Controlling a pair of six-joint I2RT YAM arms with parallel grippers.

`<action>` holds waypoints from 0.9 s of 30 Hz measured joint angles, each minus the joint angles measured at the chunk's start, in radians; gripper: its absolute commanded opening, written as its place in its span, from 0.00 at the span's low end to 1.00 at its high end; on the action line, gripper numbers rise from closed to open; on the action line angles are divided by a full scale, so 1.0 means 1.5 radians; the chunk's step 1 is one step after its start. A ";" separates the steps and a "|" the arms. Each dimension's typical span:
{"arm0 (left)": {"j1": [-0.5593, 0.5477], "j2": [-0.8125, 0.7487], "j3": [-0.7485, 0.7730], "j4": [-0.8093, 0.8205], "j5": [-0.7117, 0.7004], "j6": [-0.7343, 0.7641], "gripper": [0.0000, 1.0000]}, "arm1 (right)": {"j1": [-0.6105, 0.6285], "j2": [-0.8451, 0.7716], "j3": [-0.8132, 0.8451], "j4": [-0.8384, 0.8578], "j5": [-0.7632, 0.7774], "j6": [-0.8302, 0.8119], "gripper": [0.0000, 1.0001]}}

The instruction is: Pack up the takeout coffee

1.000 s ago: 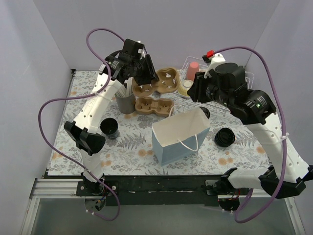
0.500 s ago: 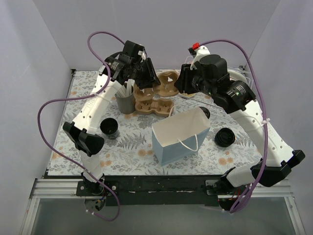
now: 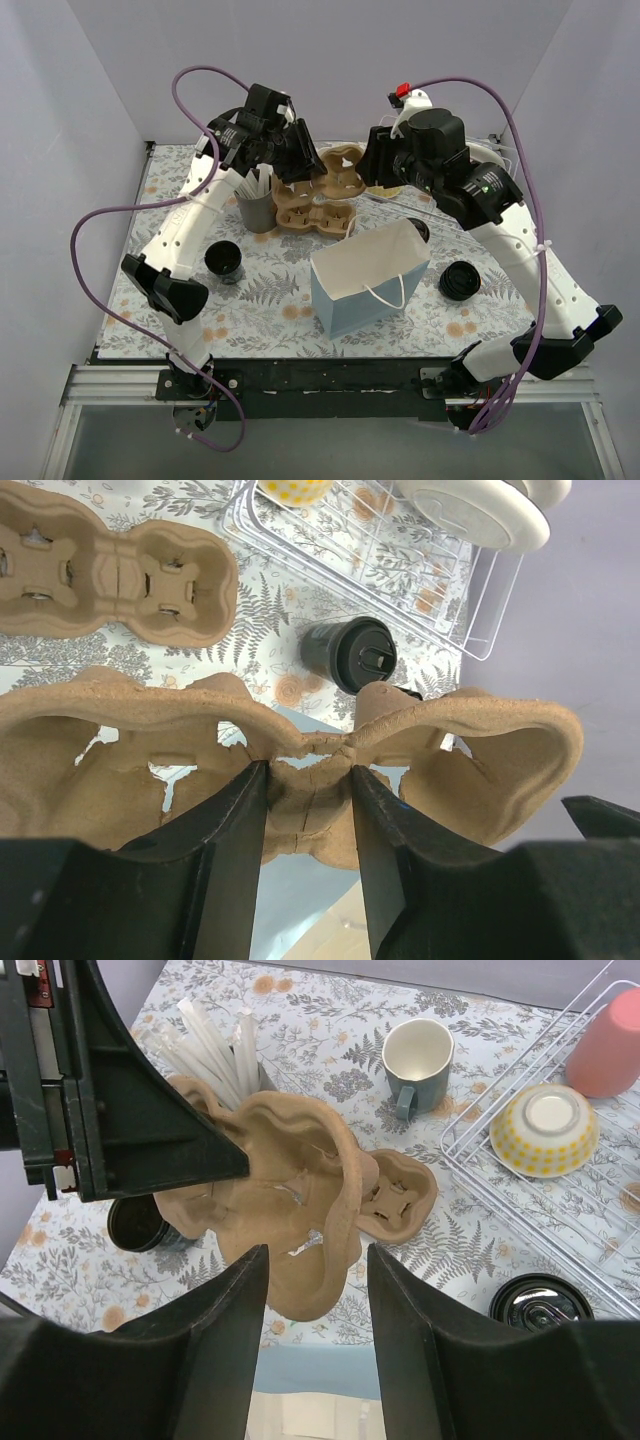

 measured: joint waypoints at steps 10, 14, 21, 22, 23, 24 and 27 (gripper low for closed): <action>0.000 -0.016 -0.020 0.016 0.017 -0.015 0.34 | 0.000 0.023 -0.004 0.007 -0.004 0.002 0.39; 0.000 -0.018 -0.036 0.021 0.022 -0.020 0.34 | 0.000 0.029 -0.007 0.007 0.002 0.003 0.22; 0.003 -0.022 -0.040 0.024 0.022 -0.022 0.41 | 0.000 0.027 -0.021 0.025 0.015 0.013 0.01; 0.004 -0.022 -0.041 0.024 0.022 -0.022 0.45 | 0.000 0.025 -0.027 0.031 0.014 0.013 0.01; 0.005 -0.022 -0.042 0.024 0.022 -0.021 0.49 | 0.000 0.025 -0.028 0.032 0.014 0.013 0.01; 0.005 -0.022 -0.042 0.024 0.022 -0.020 0.57 | 0.000 0.024 -0.028 0.033 0.014 0.011 0.01; 0.004 -0.023 -0.037 0.030 0.035 -0.013 0.98 | 0.000 0.024 -0.023 0.031 0.015 -0.001 0.01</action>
